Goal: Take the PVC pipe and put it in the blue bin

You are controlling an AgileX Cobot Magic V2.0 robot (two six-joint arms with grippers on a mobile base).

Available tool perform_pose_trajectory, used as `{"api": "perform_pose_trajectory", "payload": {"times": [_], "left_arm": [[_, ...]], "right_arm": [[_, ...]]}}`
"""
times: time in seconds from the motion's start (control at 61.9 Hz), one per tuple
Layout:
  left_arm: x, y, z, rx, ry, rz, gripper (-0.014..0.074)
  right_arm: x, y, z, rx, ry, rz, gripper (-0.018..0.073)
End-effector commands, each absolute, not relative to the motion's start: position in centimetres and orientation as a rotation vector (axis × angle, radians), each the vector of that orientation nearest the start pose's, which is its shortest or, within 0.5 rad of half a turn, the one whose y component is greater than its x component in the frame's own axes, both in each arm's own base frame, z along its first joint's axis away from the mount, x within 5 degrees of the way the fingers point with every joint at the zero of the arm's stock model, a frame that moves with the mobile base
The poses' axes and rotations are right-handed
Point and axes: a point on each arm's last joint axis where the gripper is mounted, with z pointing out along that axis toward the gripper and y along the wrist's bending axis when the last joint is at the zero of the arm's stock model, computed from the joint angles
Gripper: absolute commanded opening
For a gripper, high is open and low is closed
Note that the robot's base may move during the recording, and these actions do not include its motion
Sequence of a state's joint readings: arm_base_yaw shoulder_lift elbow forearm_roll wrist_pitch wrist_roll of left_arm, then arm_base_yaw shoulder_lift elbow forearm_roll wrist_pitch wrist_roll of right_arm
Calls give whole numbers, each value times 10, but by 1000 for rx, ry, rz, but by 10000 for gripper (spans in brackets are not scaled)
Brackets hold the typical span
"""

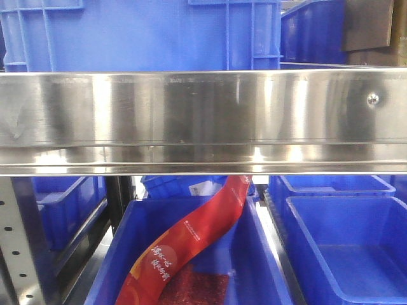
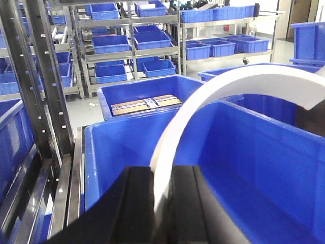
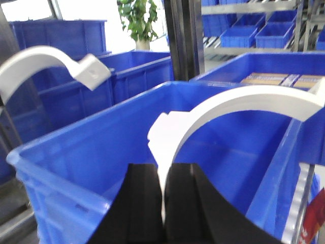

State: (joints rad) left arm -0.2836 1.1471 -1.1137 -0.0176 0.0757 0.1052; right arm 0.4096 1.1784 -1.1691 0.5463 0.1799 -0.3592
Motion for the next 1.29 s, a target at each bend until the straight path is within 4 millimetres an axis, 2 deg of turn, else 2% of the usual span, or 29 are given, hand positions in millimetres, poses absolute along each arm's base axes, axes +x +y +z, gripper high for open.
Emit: {"api": "perform_pose_trajectory", "payload": {"times": [0.0, 0.145, 0.323, 0.453, 0.63, 0.889, 1.277], "left_arm": [[252, -76, 436, 291, 1497, -160, -111], [255, -77, 443, 272, 1455, -173, -111], [256, -77, 464, 248, 1415, -195, -111], [267, -80, 470, 252, 1439, -196, -111], [284, -92, 469, 282, 1477, -205, -111], [302, -99, 465, 277, 1427, -203, -111], [326, -107, 443, 301, 1467, -183, -111]], "right_arm": [[243, 112, 439, -243, 1602, 504, -162], [244, 112, 439, -242, 1597, 498, -162], [244, 112, 441, -235, 1579, 497, -162], [247, 113, 448, -231, 1560, 498, -162], [258, 119, 456, -241, 1558, 506, -162], [280, 127, 449, -250, 1565, 466, -162], [310, 136, 426, -228, 1582, 422, -162]]}}
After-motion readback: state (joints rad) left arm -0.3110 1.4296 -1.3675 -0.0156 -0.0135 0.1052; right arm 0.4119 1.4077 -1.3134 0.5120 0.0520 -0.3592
